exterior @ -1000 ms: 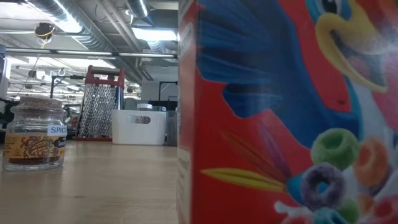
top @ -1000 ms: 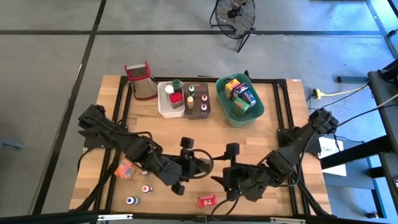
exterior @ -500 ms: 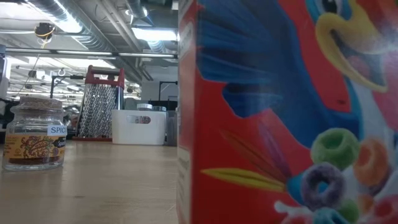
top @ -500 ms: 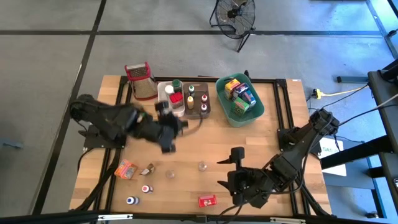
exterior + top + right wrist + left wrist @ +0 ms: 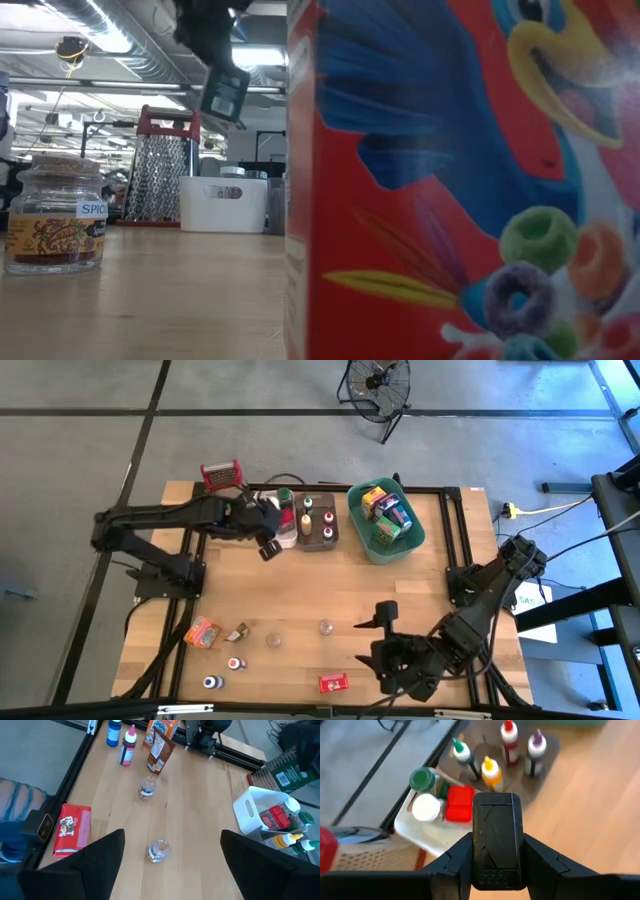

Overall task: Pick & Place Kitchen Items
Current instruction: Put the black spice can into the left white bin

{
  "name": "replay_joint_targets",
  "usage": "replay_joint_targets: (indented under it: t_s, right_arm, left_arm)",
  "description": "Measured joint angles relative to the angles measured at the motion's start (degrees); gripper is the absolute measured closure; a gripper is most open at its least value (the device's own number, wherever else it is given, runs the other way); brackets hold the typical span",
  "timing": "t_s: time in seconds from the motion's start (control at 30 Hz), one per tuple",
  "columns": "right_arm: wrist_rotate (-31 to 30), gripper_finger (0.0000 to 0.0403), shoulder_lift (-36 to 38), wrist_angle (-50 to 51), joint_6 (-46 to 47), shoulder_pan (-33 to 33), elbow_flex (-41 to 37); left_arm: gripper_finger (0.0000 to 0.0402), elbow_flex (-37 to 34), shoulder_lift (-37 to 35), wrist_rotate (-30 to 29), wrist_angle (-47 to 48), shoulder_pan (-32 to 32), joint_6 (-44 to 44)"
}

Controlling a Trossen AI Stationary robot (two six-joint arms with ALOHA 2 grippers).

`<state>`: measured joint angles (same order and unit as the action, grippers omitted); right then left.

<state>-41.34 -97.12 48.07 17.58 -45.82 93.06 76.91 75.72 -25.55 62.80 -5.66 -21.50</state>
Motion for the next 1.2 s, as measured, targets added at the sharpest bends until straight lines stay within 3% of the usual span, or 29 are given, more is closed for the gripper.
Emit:
replay_joint_targets:
  t_s: [0.23,0.37,0.53,0.83,1.2]
  right_arm:
    - [0.0,0.0070,0.0,0.0,0.6,-0.1,0.0]
    - [0.0,0.0070,0.0,-0.1,0.6,0.1,0.0]
    - [0.0,0.0070,0.0,-0.5,0.7,0.1,0.0]
    - [0.0,0.0070,0.0,-0.2,0.7,0.0,0.0]
    - [0.0,0.0070,0.0,0.2,1.1,0.0,-0.1]
  left_arm:
    - [0.0273,-15.3,-8.4,-1.3,-14.0,-5.9,-6.8]
    - [0.0273,-23.3,-10.4,-5.0,-19.1,-9.1,-12.2]
    - [0.0273,-29.5,-11.3,-4.4,-27.2,-12.1,-14.4]
    - [0.0273,-34.3,-10.7,-5.2,-35.4,-14.4,-18.5]
    - [0.0273,-34.4,-10.5,-7.8,-36.3,-15.8,-16.8]
